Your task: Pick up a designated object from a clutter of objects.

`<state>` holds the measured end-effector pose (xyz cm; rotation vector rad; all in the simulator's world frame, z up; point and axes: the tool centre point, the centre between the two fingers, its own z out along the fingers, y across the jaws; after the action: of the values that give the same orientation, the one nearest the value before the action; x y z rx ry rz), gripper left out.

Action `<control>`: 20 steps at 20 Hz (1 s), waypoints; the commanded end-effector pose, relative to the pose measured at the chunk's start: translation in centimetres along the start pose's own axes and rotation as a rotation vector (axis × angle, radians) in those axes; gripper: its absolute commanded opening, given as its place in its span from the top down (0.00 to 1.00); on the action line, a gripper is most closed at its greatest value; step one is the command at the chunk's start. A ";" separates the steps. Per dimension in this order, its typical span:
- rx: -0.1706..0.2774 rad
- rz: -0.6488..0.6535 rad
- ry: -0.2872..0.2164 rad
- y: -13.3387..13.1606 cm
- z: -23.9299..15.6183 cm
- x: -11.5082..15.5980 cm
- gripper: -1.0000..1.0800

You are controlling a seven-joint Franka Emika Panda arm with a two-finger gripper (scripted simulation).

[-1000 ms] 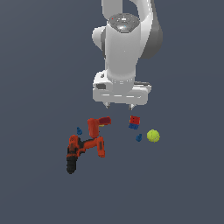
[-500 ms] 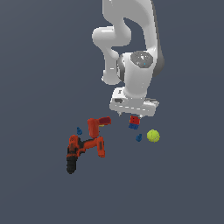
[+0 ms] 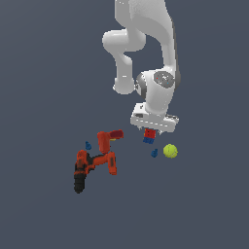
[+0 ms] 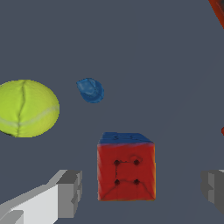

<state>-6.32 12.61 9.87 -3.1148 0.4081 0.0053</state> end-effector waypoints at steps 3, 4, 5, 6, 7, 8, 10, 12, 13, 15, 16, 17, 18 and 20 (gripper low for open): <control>0.000 0.014 0.003 -0.5 1.2 -1.0 0.04; 0.000 0.015 0.003 -0.5 1.3 -1.1 0.04; 0.000 0.016 0.003 -0.6 1.4 -1.2 0.04; 0.000 0.017 0.003 -0.6 1.5 -1.2 0.04; 0.000 0.017 0.003 -0.6 1.5 -1.2 0.04; 0.000 0.015 0.002 -0.6 1.4 -1.2 0.04; 0.000 0.015 0.002 -0.6 1.5 -1.2 0.04; 0.000 0.015 0.002 -0.6 1.9 -1.2 0.04; 0.000 0.015 0.002 -0.6 2.1 -1.2 0.04; 0.000 0.015 0.003 -0.5 2.7 -1.2 0.04; 0.000 0.015 0.003 -0.5 3.1 -1.3 0.04; 0.000 0.015 0.003 -0.5 3.6 -1.3 0.04; 0.000 0.016 0.003 -0.5 4.1 -1.3 0.04; 0.000 0.016 0.003 -0.5 5.0 -1.3 0.04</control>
<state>-7.43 13.46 5.57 -3.1118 0.4330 0.0007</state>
